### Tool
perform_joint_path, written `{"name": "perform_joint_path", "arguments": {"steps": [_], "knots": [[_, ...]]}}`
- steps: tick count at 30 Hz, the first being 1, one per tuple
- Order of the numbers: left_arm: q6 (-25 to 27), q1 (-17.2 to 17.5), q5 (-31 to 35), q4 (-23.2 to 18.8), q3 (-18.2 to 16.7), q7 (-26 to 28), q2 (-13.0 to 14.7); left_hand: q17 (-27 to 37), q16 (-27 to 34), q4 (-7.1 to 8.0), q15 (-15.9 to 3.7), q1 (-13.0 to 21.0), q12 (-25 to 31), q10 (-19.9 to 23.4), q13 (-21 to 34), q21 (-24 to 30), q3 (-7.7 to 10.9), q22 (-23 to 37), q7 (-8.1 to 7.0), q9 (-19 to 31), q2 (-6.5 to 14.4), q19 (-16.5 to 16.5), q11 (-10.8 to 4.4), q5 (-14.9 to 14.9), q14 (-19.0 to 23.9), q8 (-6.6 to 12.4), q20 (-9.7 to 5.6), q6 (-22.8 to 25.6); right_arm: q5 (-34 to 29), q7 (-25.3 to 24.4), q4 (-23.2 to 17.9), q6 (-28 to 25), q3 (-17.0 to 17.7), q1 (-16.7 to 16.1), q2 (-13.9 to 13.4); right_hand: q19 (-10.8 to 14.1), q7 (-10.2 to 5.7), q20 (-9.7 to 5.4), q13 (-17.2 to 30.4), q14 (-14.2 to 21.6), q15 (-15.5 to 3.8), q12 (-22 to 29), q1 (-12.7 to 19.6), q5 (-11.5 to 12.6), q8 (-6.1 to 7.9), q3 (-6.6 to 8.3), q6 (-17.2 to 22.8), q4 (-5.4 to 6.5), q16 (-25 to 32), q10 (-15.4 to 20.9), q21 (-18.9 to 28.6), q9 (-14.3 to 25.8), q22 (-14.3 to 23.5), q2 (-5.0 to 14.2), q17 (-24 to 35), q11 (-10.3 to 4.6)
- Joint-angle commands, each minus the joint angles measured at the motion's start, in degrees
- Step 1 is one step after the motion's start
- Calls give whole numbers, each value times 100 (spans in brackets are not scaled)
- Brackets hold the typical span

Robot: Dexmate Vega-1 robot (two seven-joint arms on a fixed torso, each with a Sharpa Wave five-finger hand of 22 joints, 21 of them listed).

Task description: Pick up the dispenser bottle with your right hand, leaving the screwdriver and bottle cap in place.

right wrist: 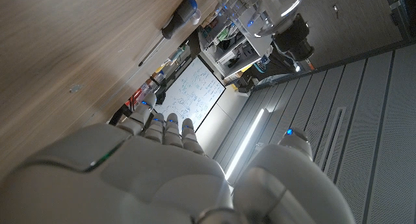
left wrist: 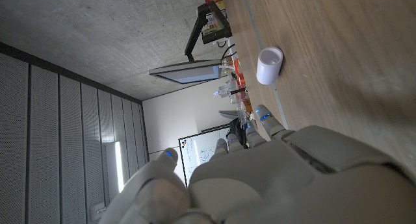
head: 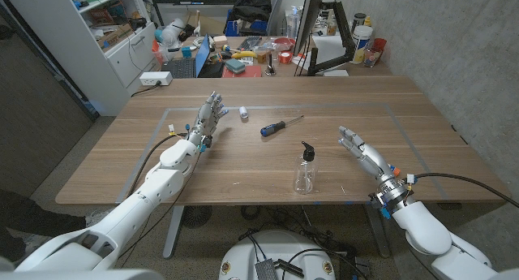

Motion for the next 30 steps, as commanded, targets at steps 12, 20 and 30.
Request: {"name": "perform_joint_path", "arguments": {"steps": [12,20,30], "knots": [[-48,-34,-20,106,2,-107,-16,25,32,-5,-324,-5,39,-1078,33,-14,47,31,58,28,686,-1340,22,31,-1226,40,-517,-1210,-482,-211,-282,-228,-83,-128,-2,-7,302,5,13,-33,34,-27,105,79,-40,-72,-130,-38,14,-83,-41,11,22,1,9,30],[-56,-62,-20,152,12,-146,-31,25,30,-4,-327,-6,36,-1085,32,-17,49,31,56,27,689,-1345,-12,32,-1231,39,-523,-1212,-593,-279,-412,-349,-84,-194,-19,10,325,4,12,-26,33,-32,137,96,-42,-89,-159,-57,17,-105,-56,11,22,-5,9,24],[-66,-62,-40,174,-5,-177,-21,25,32,-3,-323,-8,36,-1085,32,-16,50,32,59,27,690,-1343,-5,32,-1227,40,-517,-1207,-799,-345,-547,-529,-136,-195,-34,25,327,1,12,-38,45,-39,205,129,-43,-117,-205,-96,13,-144,-89,11,22,-9,9,30]]}}
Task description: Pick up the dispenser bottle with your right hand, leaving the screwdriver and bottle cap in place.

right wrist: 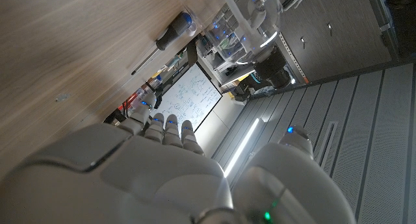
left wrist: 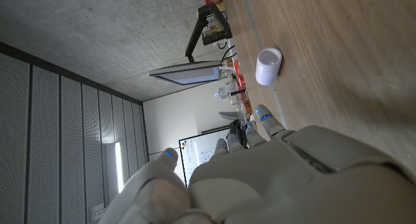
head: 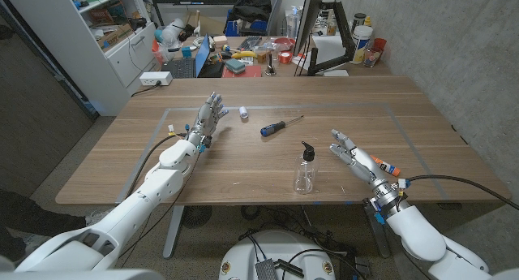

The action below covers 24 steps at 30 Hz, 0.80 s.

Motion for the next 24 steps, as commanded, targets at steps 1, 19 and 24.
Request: {"name": "perform_joint_path", "arguments": {"steps": [1,19,24], "knots": [[-11,-7,-26,37,-11,-46,4,25,31,-2,-322,-8,33,-1092,32,-17,50,32,62,27,689,-1345,-12,32,-1228,39,-517,-1209,-264,-95,-172,-217,-63,-19,-18,22,338,1,12,-41,45,5,82,44,-5,-56,-57,-35,12,-57,-49,11,22,11,9,17],[-71,-42,-74,197,-43,-149,-7,26,34,1,-317,-14,35,-1089,33,-18,48,34,55,27,690,-1346,0,31,-1223,40,-516,-1204,-651,-197,-507,-653,-226,-5,-110,5,355,39,11,-106,66,-16,172,100,-20,-134,-179,-96,-5,-158,-125,11,22,-21,10,26],[-77,-54,-92,237,-55,-179,-7,26,34,1,-311,-14,34,-1091,32,-18,48,34,62,26,690,-1345,6,31,-1223,41,-509,-1200,-687,-242,-529,-664,-265,1,-109,2,372,47,11,-118,72,-22,190,113,-19,-156,-199,-108,-6,-188,-144,11,23,-28,10,34]]}}
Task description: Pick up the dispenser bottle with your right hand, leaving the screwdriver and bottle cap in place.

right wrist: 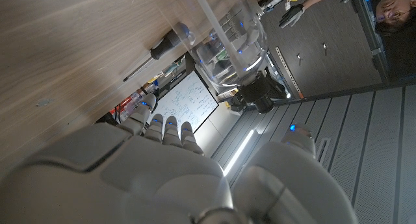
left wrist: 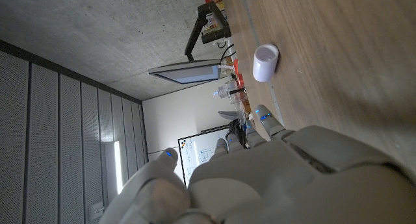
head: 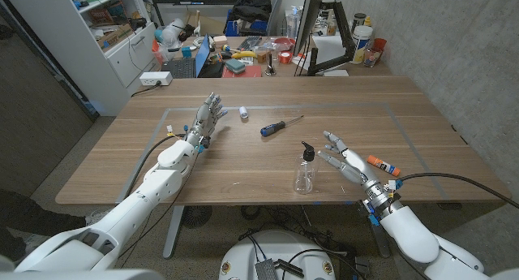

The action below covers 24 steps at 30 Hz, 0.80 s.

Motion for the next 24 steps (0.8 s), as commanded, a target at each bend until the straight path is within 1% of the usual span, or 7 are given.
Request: {"name": "perform_joint_path", "arguments": {"steps": [1,7,8,11,17,24], "knots": [[-21,-21,-28,90,-24,-64,-2,26,34,1,-317,-14,34,-1090,32,-18,49,34,58,26,691,-1345,4,31,-1223,41,-514,-1200,-180,-102,-154,-187,-93,-5,-29,3,387,49,11,-23,25,-21,88,37,-17,-38,-44,-23,-5,-42,-19,11,23,-13,10,14],[-31,-26,-39,132,-29,-98,-1,26,34,1,-314,-14,37,-1084,32,-18,49,34,57,26,691,-1346,-2,32,-1220,40,-512,-1200,-370,-186,-249,-353,-153,-17,-31,29,396,67,11,-22,25,-23,103,50,-18,-60,-67,-34,-1,-63,-27,11,23,-16,10,35],[-35,-30,-42,140,-30,-108,-2,26,34,1,-307,-14,37,-1082,32,-17,49,34,58,26,691,-1344,36,32,-1221,40,-509,-1200,-393,-199,-284,-421,-162,-20,-25,40,424,71,11,-18,31,-30,115,58,-23,-74,-94,-41,2,-90,-34,11,24,-17,10,62],[-48,-39,-49,167,-35,-125,-8,26,34,1,-313,-15,36,-1084,32,-18,47,35,58,26,689,-1345,14,32,-1221,39,-509,-1202,-453,-232,-324,-508,-201,-4,-17,84,484,105,11,9,108,-26,148,81,-30,-107,-155,-59,15,-109,-47,11,24,-15,9,116],[-68,-48,-69,218,-52,-154,-13,27,33,2,-309,-18,29,-1102,32,-19,43,35,62,26,684,-1348,0,32,-1225,37,-506,-1207,-590,-299,-416,-701,-266,21,-20,107,509,118,10,21,119,-30,180,99,-33,-130,-201,-75,20,-139,-63,9,24,-8,9,140],[-81,-65,-97,290,-73,-202,-11,27,33,3,-317,-21,31,-1100,32,-18,37,36,61,26,681,-1346,11,32,-1224,36,-507,-1209,-845,-362,-530,-982,-386,98,-33,116,530,44,13,-21,105,-37,246,127,-24,-157,-234,-104,4,-197,-98,8,24,8,9,156]]}}
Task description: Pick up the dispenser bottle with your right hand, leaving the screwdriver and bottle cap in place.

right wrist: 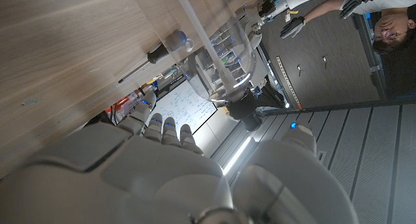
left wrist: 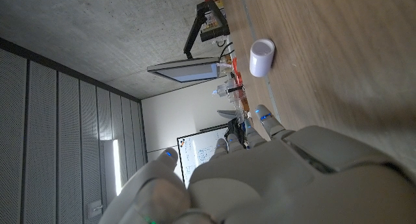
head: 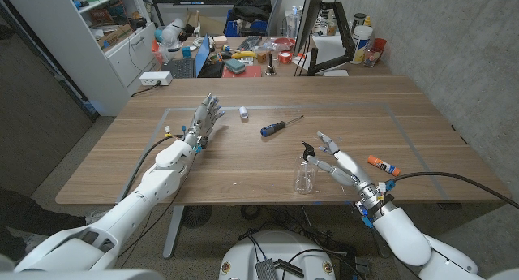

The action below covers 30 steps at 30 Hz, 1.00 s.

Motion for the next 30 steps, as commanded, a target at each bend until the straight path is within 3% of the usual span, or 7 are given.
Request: {"name": "perform_joint_path", "arguments": {"steps": [1,21,24,30], "knots": [[-32,-25,-37,113,-36,-64,-4,27,33,2,-316,-22,31,-1100,32,-18,36,6,62,26,680,-1347,5,32,-1224,36,-509,-1210,-374,-118,-212,-477,-176,88,-12,6,500,-60,14,-63,21,-20,124,49,8,-40,-75,-49,-3,-98,-43,7,24,9,9,33],[-18,-21,-31,142,-29,-78,-3,26,33,1,-315,-22,31,-1102,32,-17,23,6,70,26,679,-1342,15,36,-1222,36,-510,-1211,-681,-191,-382,-1030,-516,254,-83,-169,506,38,23,-233,69,-25,278,113,14,-138,-211,-109,-29,-257,-212,5,30,14,11,57],[-6,-1,-26,108,-25,-70,8,26,33,1,-308,-22,27,-1112,32,-18,22,6,74,26,680,-1344,13,37,-1222,35,-506,-1213,-760,-216,-421,-1129,-558,258,-101,-175,504,109,28,-315,114,-63,382,148,-24,-218,-442,-146,-24,-466,-283,6,34,2,12,134],[-8,36,-22,63,-38,-40,31,26,35,2,-306,-23,32,-1102,32,-18,18,6,79,26,680,-1342,20,38,-1217,35,-507,-1214,-838,-262,-485,-1296,-604,253,-137,-128,506,159,32,-322,116,-54,449,167,-40,-261,-591,-167,-12,-517,-303,5,35,-1,13,140]]}}
